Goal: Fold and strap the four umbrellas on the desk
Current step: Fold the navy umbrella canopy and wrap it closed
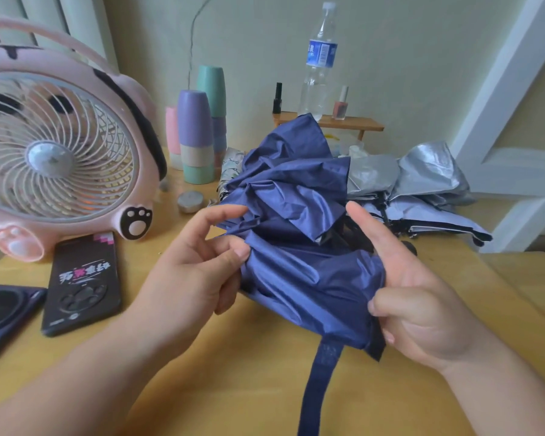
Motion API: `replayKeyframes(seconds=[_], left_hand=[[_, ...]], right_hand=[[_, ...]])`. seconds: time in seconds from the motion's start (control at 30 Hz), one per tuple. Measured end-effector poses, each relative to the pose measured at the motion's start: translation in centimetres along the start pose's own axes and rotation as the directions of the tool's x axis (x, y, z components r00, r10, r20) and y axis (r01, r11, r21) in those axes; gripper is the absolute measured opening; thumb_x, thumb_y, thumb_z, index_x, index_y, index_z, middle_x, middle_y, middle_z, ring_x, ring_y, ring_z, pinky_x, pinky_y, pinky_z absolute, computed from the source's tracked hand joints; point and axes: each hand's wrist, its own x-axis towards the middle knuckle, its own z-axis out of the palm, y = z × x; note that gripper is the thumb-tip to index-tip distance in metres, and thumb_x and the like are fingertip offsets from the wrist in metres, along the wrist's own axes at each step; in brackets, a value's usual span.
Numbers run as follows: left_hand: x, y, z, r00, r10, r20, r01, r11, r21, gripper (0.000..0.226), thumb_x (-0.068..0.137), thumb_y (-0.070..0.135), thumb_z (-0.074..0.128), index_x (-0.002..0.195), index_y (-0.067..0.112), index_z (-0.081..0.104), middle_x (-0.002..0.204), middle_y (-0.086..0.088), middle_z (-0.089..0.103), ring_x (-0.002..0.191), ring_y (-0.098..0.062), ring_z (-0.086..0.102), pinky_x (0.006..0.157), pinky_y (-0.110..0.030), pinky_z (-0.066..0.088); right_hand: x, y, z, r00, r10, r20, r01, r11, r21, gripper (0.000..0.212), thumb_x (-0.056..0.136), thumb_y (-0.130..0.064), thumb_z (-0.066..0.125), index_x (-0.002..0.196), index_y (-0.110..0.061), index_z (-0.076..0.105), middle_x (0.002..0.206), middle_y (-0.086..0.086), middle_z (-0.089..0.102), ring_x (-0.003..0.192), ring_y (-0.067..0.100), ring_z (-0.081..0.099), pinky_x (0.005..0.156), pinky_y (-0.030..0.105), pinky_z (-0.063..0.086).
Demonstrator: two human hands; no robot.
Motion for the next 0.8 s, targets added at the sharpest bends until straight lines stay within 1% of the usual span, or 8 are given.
replayKeyframes(seconds=[0.07, 0.17, 0.27, 0.37, 0.47, 0.6, 0.7, 0.8], left_hand=[[-0.3, 0.4, -0.1, 0.998, 0.025, 0.066, -0.036, 0.984, 0.173, 0.042, 0.097, 0.005, 0.063, 0.13, 0.027, 0.052, 0.062, -0.002, 0.052, 0.041, -0.02, 0.037, 0.042, -0.023, 0.031], [-1.3, 1.4, -0.6, 0.962, -0.104, 0.251, -0.038, 0.864, 0.503, 0.085, 0.082, 0.046, 0.078, 0.146, 0.063, 0.025, 0.077, -0.009, 0.065, 0.054, -0.02, 0.056, 0.054, -0.028, 0.047], [-2.3, 2.2, 0.3, 0.941, -0.22, 0.259, -0.14, 0.441, 0.886, 0.116, 0.074, 0.066, 0.075, 0.139, 0.073, -0.021, 0.071, 0.004, 0.062, 0.066, -0.006, 0.057, 0.069, -0.019, 0.048], [-2.4, 2.5, 1.4, 0.983, -0.084, 0.165, -0.136, 0.28, 0.95, 0.121, 0.079, 0.065, 0.07, 0.136, 0.064, -0.036, 0.076, 0.019, 0.052, 0.066, -0.003, 0.051, 0.069, -0.015, 0.044], [-1.7, 1.9, 0.8, 0.993, -0.03, 0.112, -0.092, 0.388, 0.917, 0.108, 0.08, 0.049, 0.076, 0.144, 0.066, -0.01, 0.088, 0.022, 0.063, 0.064, 0.0, 0.058, 0.064, -0.018, 0.049], [-1.5, 1.5, 0.8, 0.994, 0.074, 0.076, -0.106, 0.641, 0.76, 0.081, 0.082, 0.027, 0.081, 0.135, 0.063, 0.032, 0.081, 0.011, 0.07, 0.056, -0.009, 0.065, 0.059, -0.021, 0.049], [-1.4, 1.3, 0.8, 0.99, 0.143, 0.002, -0.112, 0.765, 0.634, 0.048, 0.086, 0.016, 0.078, 0.105, 0.048, 0.048, 0.069, 0.0, 0.068, 0.053, -0.022, 0.068, 0.054, -0.023, 0.047], [-1.0, 1.0, 0.4, 0.989, 0.149, -0.003, -0.12, 0.811, 0.572, 0.039, 0.088, 0.006, 0.074, 0.087, 0.035, 0.049, 0.068, -0.009, 0.069, 0.06, -0.028, 0.07, 0.069, -0.046, 0.057]], right_hand=[[0.0, -0.2, -0.2, 0.999, 0.008, -0.046, -0.007, 1.0, 0.012, 0.098, 0.062, 0.009, 0.045, 0.133, -0.056, 0.057, 0.088, 0.026, 0.053, 0.055, 0.03, 0.036, 0.04, 0.027, 0.027], [0.4, 0.0, -0.2, 0.994, -0.043, -0.1, 0.053, 0.993, 0.106, 0.094, 0.066, 0.009, 0.053, 0.138, -0.051, 0.055, 0.11, 0.048, 0.054, 0.085, 0.048, 0.046, 0.066, 0.049, 0.037], [0.6, 0.3, 0.0, 0.984, -0.107, -0.141, 0.133, 0.973, 0.187, 0.092, 0.076, 0.011, 0.053, 0.147, -0.047, 0.045, 0.128, 0.036, 0.061, 0.12, 0.052, 0.056, 0.098, 0.062, 0.038], [0.5, 0.0, 0.2, 0.982, -0.186, -0.036, 0.189, 0.957, 0.222, 0.105, 0.078, 0.003, 0.074, 0.156, -0.047, 0.026, 0.14, 0.024, 0.059, 0.128, 0.038, 0.058, 0.102, 0.047, 0.05], [0.3, -0.5, 0.8, 0.975, -0.217, 0.036, 0.211, 0.969, 0.133, 0.114, 0.082, 0.002, 0.078, 0.158, -0.052, 0.011, 0.149, 0.022, 0.05, 0.125, 0.033, 0.057, 0.101, 0.045, 0.05], [-0.2, -0.3, 2.2, 0.961, -0.273, -0.039, 0.263, 0.951, -0.165, 0.12, 0.079, 0.013, 0.071, 0.152, -0.059, 0.01, 0.138, 0.013, 0.062, 0.13, 0.029, 0.059, 0.102, 0.041, 0.052], [-0.3, -0.2, 2.4, 0.952, -0.295, -0.084, 0.258, 0.919, -0.297, 0.111, 0.086, 0.024, 0.06, 0.15, -0.059, 0.021, 0.117, 0.011, 0.074, 0.106, 0.025, 0.072, 0.091, 0.039, 0.055], [-0.5, -0.5, 1.7, 0.948, -0.268, -0.173, 0.17, 0.883, -0.437, 0.107, 0.087, 0.025, 0.054, 0.15, -0.058, 0.027, 0.093, 0.005, 0.076, 0.073, 0.037, 0.065, 0.07, 0.037, 0.049]])
